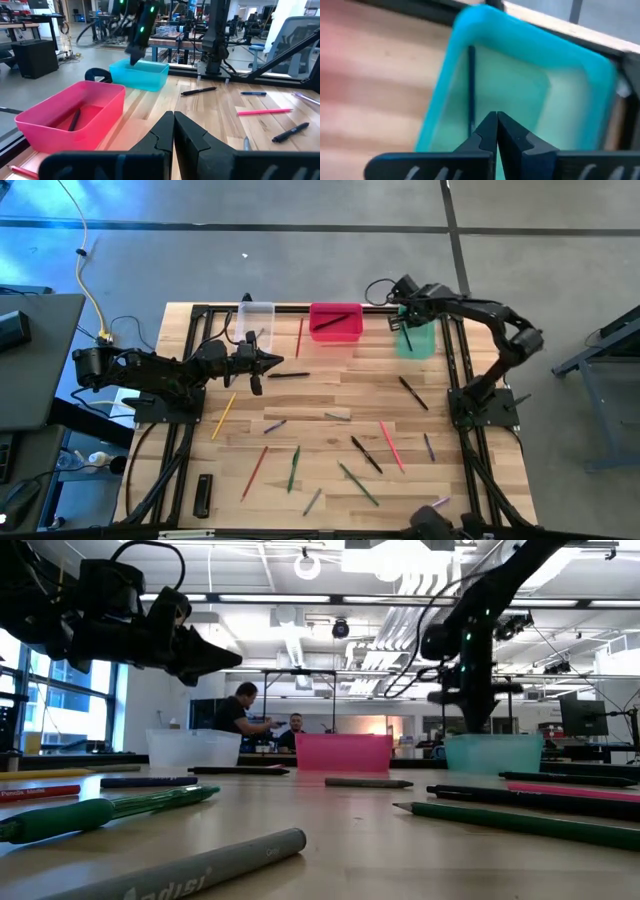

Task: Sort crayons/erasers/pens/pencils in bins
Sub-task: Put the black pen into the red bin

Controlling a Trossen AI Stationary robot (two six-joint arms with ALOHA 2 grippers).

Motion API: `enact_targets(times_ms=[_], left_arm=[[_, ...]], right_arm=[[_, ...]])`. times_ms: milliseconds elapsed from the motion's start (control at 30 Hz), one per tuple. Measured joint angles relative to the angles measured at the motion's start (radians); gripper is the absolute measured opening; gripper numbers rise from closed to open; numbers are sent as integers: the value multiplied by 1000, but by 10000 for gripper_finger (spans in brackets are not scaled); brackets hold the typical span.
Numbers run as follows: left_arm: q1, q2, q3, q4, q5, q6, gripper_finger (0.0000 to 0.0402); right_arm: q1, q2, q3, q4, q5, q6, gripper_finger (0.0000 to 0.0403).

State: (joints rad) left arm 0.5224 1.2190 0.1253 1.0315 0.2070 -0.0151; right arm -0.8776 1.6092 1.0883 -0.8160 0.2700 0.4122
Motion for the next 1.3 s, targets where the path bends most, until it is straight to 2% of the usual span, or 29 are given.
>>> enact_targets(times_ms=[100,233,433,567,867,1300], left_arm=[[0,0,0,-6,0,0,0],[1,0,0,-12,0,0,0],[1,0,0,-12,0,0,0],[1,0,0,-12,-1,0,0],[1,0,0,-13,-1,0,0],[0,0,0,-14,-5,0,0]], right_arm=[[28,-79,-7,-108,-74,-1,2],[93,-189,-88,-179,-206,30,2],[223,-340,-195,-212,-292,140,2],[261,-361,-284,-199,-273,195,2],[227,-361,-351,-140,-82,262,2],[201,-361,-351,-65,-70,214,2]])
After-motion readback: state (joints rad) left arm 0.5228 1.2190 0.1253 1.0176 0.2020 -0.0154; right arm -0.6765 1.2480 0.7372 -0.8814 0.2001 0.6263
